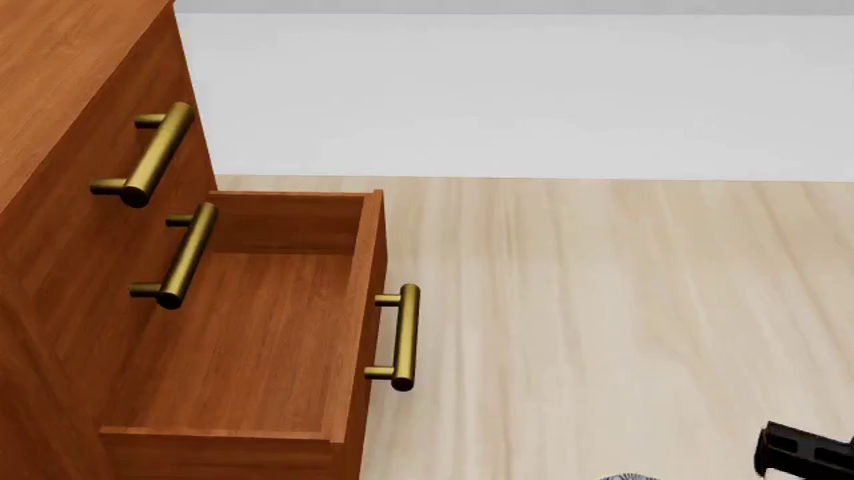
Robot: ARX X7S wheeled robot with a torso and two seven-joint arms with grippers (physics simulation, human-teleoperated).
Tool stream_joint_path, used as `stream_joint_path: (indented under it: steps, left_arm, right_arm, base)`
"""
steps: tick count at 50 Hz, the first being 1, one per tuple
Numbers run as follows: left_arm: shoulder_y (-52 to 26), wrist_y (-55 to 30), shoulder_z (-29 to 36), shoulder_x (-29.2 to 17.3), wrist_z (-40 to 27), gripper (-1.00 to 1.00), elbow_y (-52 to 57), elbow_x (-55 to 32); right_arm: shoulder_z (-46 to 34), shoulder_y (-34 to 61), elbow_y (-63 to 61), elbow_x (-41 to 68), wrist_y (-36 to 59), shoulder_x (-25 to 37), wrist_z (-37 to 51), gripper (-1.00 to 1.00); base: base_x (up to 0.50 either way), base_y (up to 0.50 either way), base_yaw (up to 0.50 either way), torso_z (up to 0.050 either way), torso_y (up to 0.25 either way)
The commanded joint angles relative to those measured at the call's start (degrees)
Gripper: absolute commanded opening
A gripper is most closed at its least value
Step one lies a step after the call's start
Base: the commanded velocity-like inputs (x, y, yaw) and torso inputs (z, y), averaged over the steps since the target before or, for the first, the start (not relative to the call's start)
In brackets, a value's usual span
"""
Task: Put the wine bottle in the bottom drawer of the cabinet.
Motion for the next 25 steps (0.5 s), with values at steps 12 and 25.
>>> stream_joint_path:
  steps: [12, 25]
  left_arm:
    - [0.28, 0.90, 0.03, 0.09, 2.91, 1.00, -2.69, -0.91]
    - [0.55, 1.01, 0.17, 0.12, 2.35, 1.00, -2.01, -0.66]
  right_arm:
    - [-30.05, 33.26, 5.01, 3.31, -5.56, 2.36, 4.99, -1.00]
    - [-35.73, 44.18, 9.78, 4.43, -5.94, -3.79, 1.62, -1.00]
  base:
    - [0.00, 0.00, 0.00, 0.000, 0.001]
    - [0.00, 0.00, 0.00, 0.000, 0.000]
